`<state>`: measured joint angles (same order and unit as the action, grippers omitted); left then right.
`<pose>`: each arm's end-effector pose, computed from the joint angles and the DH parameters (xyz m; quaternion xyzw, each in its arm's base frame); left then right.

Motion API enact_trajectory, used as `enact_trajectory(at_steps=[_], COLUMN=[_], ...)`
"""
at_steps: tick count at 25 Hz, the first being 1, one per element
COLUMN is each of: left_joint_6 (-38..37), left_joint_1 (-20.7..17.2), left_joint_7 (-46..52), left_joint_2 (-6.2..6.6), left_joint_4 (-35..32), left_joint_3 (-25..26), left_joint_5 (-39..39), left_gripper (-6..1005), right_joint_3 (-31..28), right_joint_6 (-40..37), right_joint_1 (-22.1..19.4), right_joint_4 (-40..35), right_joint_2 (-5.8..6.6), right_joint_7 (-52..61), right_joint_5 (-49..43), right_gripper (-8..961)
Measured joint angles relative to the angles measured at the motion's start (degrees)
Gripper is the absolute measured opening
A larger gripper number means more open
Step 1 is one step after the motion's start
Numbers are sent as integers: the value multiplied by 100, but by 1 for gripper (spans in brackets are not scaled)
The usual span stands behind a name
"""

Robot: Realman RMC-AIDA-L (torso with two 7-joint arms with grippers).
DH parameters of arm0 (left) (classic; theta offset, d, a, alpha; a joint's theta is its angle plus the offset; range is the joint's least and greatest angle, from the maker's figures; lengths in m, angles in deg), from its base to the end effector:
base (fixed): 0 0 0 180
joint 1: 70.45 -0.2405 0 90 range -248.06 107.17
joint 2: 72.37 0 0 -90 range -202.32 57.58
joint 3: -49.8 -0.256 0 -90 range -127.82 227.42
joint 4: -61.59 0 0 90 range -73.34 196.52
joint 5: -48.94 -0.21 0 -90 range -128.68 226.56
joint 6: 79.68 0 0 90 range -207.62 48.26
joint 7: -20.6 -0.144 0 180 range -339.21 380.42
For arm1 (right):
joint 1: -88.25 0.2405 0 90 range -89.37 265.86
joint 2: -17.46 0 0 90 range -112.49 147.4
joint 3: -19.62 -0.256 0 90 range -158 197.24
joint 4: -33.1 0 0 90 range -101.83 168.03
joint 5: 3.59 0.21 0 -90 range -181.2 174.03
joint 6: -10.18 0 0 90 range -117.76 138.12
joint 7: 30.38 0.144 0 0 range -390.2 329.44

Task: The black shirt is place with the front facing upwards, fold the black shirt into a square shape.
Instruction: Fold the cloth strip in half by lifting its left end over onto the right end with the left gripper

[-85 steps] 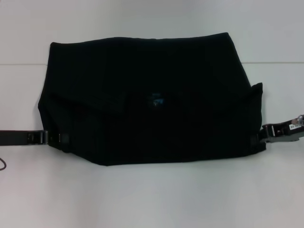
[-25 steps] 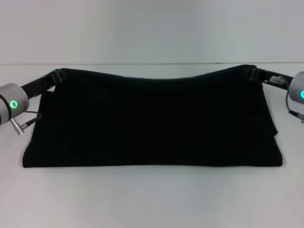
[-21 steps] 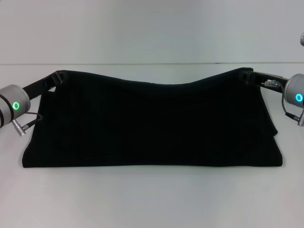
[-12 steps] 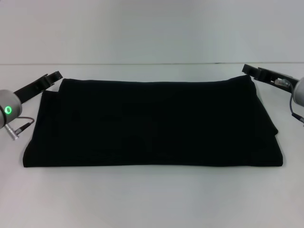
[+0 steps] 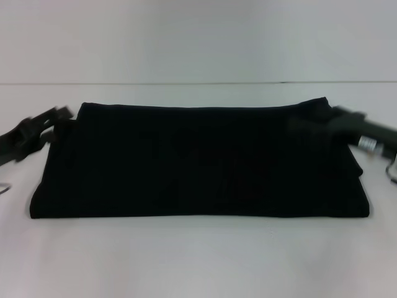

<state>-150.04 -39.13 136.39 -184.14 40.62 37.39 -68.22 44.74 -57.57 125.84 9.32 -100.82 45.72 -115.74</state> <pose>-0.3495 0.3593 0.0552 -0.6308 -0.6324 -0.3774 0.2444 0.2788 0.3882 -0.0028 -0.8606 0.3186 0.2720 0.2897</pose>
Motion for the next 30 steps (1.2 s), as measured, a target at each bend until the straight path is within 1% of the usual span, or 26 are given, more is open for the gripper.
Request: enact_trajectory(at_steps=[1,2,4,6,8,10,13,17,22,30], left_joint_6=[0,-408,-991,-1342,-1564,-1701,-1699,-1628,-1483,-1218], left_joint_1=[0,-202,-501,-698,-862,-978,-1057,-1048,-931,-855], left_joint_7=[0,416,1020,1405,1648,1853,2101,2243,2561,2782], left_joint_2=[0,171,310,308,294,296,296,288,289,297], left_joint_4=[0,-86,-434,-780,-983,-1035,-1037,-1002,-990,-778], left_joint_3=[0,-248,-382,-365,-354,-345,-323,-315,-360,-366], left_joint_5=[0,-51,-283,-488,-610,-732,-993,-1146,-1456,-1497], left_gripper=[781,797,828,859,890,890,889,890,890,889], right_joint_3=[188,330,608,862,1008,1068,1099,1102,1105,1109], right_joint_6=[-382,-591,-869,-983,-1030,-1044,-1016,-1016,-1017,-1017], right_joint_1=[-109,-180,-308,-391,-417,-420,-414,-425,-433,-437], right_joint_4=[-5,-21,-53,-75,-39,15,89,93,77,92], right_joint_2=[-8,-25,-74,-115,-134,-143,-157,-156,-149,-151], right_joint_7=[-485,-808,-1278,-1551,-1702,-1754,-1782,-1799,-1808,-1810], right_joint_5=[-2,-2,-5,-6,-7,-7,3,18,1,-5], right_gripper=[757,801,890,907,915,915,914,914,915,914])
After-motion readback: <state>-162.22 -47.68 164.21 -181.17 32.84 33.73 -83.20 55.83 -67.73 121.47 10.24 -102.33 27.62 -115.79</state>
